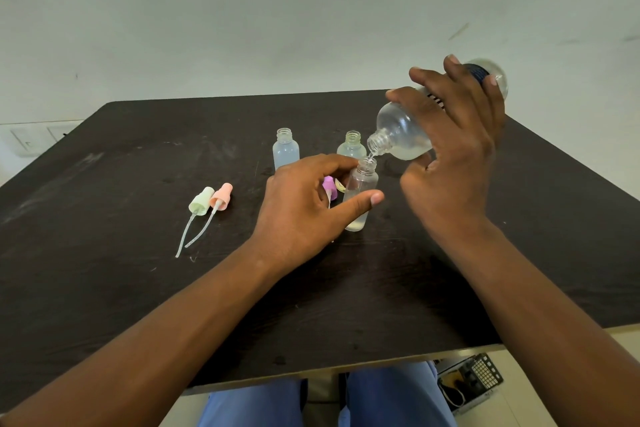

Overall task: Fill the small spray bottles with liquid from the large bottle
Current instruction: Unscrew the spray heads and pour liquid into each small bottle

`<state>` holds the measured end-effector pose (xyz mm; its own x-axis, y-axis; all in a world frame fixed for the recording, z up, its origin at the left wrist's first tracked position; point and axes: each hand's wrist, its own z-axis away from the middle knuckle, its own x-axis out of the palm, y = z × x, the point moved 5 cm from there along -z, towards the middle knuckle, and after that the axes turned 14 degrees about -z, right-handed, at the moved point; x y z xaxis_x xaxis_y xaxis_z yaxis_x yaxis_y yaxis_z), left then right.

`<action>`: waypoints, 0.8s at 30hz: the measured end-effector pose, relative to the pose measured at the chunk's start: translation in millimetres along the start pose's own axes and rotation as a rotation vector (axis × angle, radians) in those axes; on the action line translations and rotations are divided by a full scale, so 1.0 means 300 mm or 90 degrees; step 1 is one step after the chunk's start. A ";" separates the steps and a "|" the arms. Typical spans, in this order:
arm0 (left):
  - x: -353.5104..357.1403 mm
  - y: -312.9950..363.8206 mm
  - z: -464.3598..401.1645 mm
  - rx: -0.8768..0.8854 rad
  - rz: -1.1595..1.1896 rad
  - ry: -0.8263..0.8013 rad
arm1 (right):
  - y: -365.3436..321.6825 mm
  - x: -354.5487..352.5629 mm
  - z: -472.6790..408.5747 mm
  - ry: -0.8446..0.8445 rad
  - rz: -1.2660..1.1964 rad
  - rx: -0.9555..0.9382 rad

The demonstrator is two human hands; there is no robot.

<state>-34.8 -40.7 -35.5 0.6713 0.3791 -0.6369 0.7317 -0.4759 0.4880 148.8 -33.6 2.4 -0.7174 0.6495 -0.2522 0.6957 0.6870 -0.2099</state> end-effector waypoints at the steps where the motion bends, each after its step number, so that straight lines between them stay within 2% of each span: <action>1: 0.000 0.001 0.000 0.000 0.001 -0.001 | 0.000 0.000 0.000 0.000 -0.001 -0.001; 24: 0.003 -0.005 0.004 0.003 0.001 -0.003 | -0.001 -0.003 -0.002 -0.003 -0.004 -0.001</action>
<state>-35.4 -40.5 -37.6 0.6717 0.3751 -0.6389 0.7304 -0.4796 0.4863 149.2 -34.2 3.1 -0.7218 0.6433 -0.2553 0.6909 0.6918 -0.2099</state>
